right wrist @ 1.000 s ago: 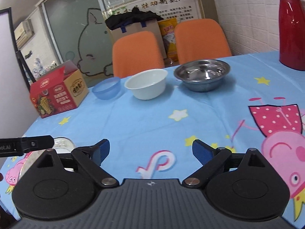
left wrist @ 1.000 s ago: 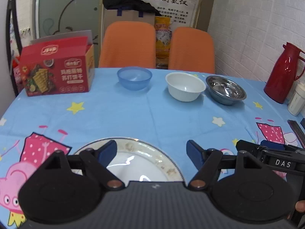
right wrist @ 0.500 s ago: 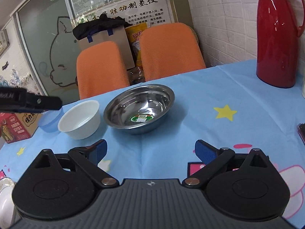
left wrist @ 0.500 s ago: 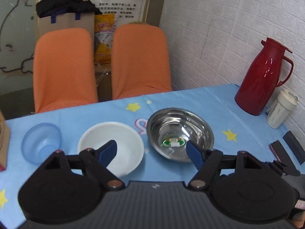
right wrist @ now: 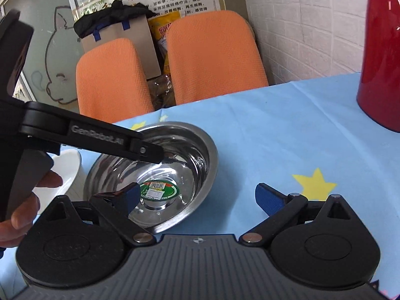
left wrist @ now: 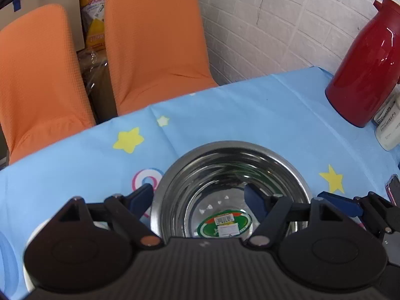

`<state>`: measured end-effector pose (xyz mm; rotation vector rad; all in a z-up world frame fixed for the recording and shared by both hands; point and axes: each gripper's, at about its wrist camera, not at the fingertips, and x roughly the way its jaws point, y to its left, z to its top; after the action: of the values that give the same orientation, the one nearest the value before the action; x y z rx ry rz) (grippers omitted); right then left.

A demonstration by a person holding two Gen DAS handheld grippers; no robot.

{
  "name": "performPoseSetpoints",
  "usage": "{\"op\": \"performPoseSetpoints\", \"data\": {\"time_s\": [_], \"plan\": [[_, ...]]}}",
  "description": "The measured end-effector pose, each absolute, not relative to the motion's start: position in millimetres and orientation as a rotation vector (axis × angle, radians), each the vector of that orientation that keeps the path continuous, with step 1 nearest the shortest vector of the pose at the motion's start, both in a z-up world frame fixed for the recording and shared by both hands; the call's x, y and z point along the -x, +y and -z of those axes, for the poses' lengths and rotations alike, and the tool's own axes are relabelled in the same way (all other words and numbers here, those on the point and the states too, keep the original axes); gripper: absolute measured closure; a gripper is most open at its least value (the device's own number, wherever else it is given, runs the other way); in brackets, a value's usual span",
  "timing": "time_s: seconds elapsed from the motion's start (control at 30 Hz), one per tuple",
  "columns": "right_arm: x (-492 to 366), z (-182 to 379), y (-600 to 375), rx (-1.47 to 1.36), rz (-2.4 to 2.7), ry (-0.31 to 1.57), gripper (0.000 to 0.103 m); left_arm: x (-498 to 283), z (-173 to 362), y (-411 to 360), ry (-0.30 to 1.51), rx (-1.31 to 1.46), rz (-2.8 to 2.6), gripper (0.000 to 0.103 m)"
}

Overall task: Organize plates and bowls
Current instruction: 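Move both grippers to the steel bowl and close them on its rim, then carry the steel bowl onto the plate stack and open both grippers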

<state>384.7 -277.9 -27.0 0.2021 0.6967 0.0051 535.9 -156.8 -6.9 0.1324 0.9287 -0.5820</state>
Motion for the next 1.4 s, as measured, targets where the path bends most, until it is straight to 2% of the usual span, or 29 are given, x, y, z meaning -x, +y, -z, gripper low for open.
{"op": "performPoseSetpoints", "data": {"time_s": [0.17,0.27,0.3,0.33,0.4,0.77,1.03,1.2,1.4], "plan": [[-392,36,-272,-0.189,-0.036,0.717,0.000,-537,14,-159,0.936,-0.150,0.571,0.032],[-389,36,-271,-0.161,-0.026,0.698,0.000,-536,17,-162,0.947,-0.171,0.573,0.047],[-389,36,-272,-0.168,-0.033,0.696,0.012,-536,19,-163,0.945,-0.187,0.562,0.054],[-388,36,-274,-0.177,-0.039,0.697,0.029,-535,20,-165,0.941,-0.203,0.550,0.058],[-387,35,-275,-0.178,-0.034,0.697,0.031,-532,19,-167,0.928,-0.217,0.531,0.066],[-328,-9,-271,-0.185,0.002,0.579,0.032,-472,-29,-159,0.856,-0.172,0.557,0.067],[-260,-34,-262,-0.192,-0.008,0.522,0.025,-395,-55,-137,0.806,-0.151,0.550,0.067],[-219,-39,-250,-0.180,-0.022,0.510,0.023,-348,-56,-116,0.795,-0.135,0.540,0.067],[-185,-19,-225,-0.203,-0.071,0.553,0.022,-299,-33,-87,0.817,-0.150,0.500,0.067]]}}
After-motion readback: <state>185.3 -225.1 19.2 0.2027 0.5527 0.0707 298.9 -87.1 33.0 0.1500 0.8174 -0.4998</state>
